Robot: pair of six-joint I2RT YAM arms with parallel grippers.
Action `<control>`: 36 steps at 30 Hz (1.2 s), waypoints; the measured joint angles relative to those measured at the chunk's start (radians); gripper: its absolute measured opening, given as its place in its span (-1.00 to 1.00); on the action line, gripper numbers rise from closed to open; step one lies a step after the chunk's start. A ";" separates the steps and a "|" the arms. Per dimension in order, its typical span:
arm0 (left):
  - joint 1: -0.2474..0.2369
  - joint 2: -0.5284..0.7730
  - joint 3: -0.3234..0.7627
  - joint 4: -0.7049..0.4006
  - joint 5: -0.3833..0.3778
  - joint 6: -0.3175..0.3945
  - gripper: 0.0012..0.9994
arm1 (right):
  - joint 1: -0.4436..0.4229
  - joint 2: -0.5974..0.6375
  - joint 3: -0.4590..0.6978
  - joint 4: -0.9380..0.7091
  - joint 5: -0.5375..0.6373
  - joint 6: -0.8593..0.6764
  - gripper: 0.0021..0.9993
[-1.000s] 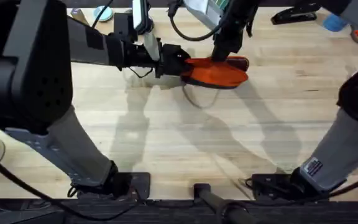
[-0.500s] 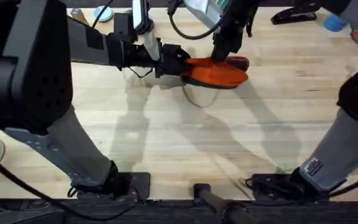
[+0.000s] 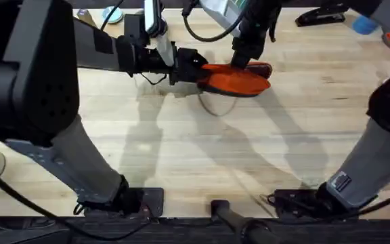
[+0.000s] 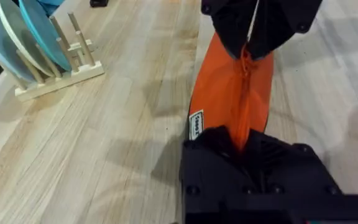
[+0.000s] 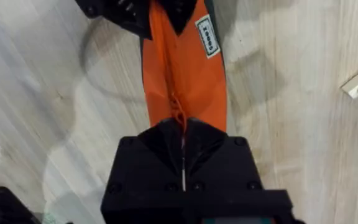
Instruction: Unzip the bag, pick up the pens from the table one at a time and place them inside, then zip the bag closed.
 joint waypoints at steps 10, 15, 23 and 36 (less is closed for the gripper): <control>-0.002 0.000 0.000 0.000 0.009 0.000 -0.92 | -0.002 -0.031 0.000 -0.005 0.004 0.011 -0.94; -0.004 0.000 -0.001 0.000 0.010 0.000 -0.92 | -0.026 -0.065 0.000 -0.032 0.004 0.015 -0.94; -0.004 0.000 -0.001 0.000 0.009 0.000 -0.92 | -0.070 -0.068 0.000 -0.063 0.004 0.023 -0.94; -0.004 0.000 -0.001 0.000 0.008 0.000 -0.92 | -0.150 -0.068 0.000 -0.129 0.003 0.041 -0.94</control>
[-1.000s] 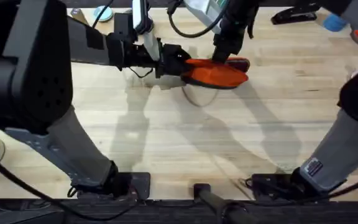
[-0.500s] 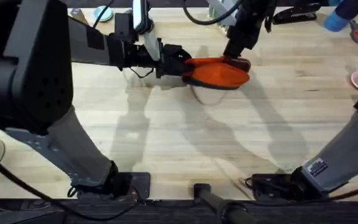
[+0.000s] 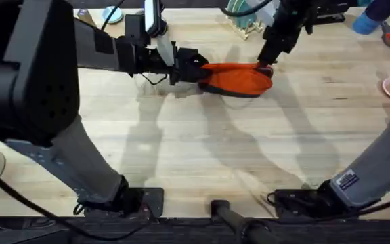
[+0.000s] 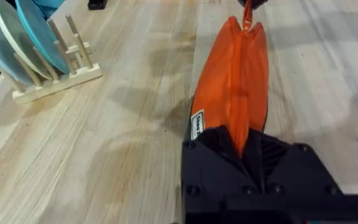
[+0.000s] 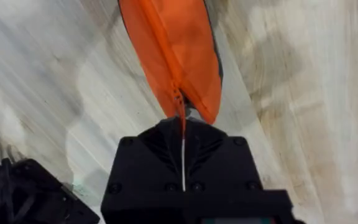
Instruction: Unzip the bag, pick up the pens from the table one at a time and place them inside, then zip the bag closed.
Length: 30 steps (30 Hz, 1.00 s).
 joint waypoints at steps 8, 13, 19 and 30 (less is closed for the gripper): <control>0.000 0.000 0.000 0.000 0.000 0.000 -0.92 | -0.039 0.000 0.000 -0.034 -0.001 0.012 -0.94; 0.000 0.000 0.000 0.000 0.001 0.000 -0.92 | -0.061 0.000 0.000 -0.055 -0.003 0.023 -0.94; 0.000 0.000 0.000 0.000 0.002 0.000 -0.92 | -0.082 0.000 -0.003 -0.059 -0.014 0.027 -0.94; 0.000 0.000 0.000 0.004 0.001 0.000 -0.92 | -0.150 0.000 -0.058 -0.043 -0.016 0.058 -0.94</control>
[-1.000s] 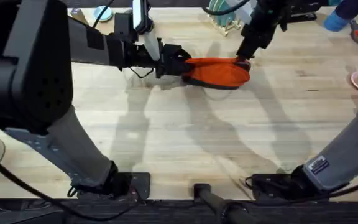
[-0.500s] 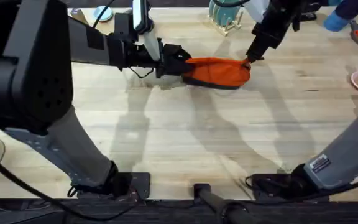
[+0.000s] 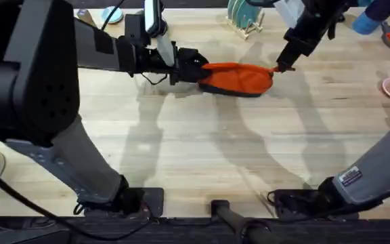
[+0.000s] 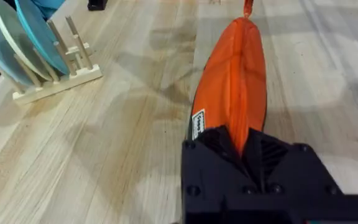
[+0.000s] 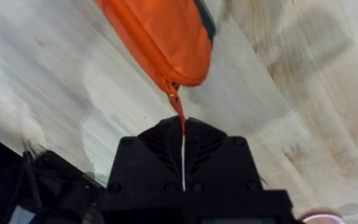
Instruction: Unzip the bag, pick up the pens from the table one at a time and place them inside, then zip the bag closed.
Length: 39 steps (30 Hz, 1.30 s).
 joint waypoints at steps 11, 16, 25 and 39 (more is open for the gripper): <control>-0.001 0.000 0.000 0.003 0.000 0.000 -0.92 | -0.101 0.000 -0.052 0.014 -0.091 0.034 -0.94; -0.001 0.000 0.000 0.010 0.000 0.000 -0.92 | -0.120 0.000 -0.143 0.081 -0.091 0.050 -0.94; -0.001 0.000 0.000 0.016 -0.002 0.000 -0.92 | -0.173 0.000 -0.279 0.174 -0.098 0.099 -0.93; -0.001 0.000 0.000 0.018 -0.005 0.000 -0.92 | -0.269 0.000 -0.362 0.290 -0.152 0.125 -0.82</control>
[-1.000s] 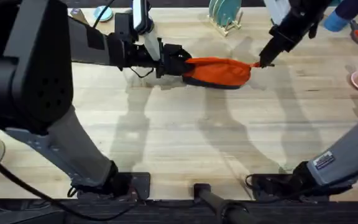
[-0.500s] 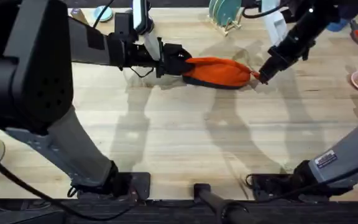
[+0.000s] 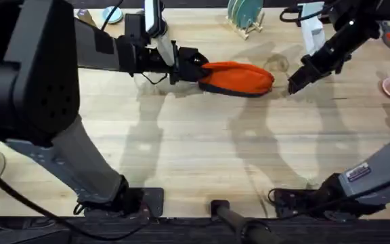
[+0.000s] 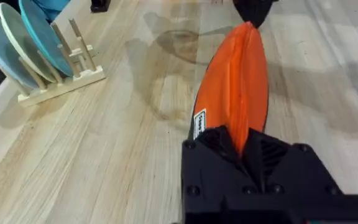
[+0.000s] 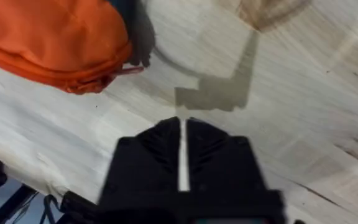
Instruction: Unzip the bag, pick up the pens from the table one at a time and place them inside, then zip the bag closed.
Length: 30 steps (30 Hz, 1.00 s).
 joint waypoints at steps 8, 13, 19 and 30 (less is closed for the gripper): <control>0.000 0.000 0.000 0.000 0.000 0.000 -0.92 | 0.010 0.000 0.086 -0.092 -0.001 -0.002 0.95; 0.000 0.000 0.000 0.000 0.000 0.000 -0.92 | 0.044 -0.002 0.275 -0.171 -0.002 -0.001 0.99; 0.005 0.000 0.000 0.008 0.004 0.002 -0.17 | 0.090 -0.002 0.432 -0.192 -0.002 -0.001 0.99; 0.011 0.000 0.000 0.008 0.008 -0.005 0.99 | 0.213 -0.004 0.479 -0.086 -0.005 -0.002 0.99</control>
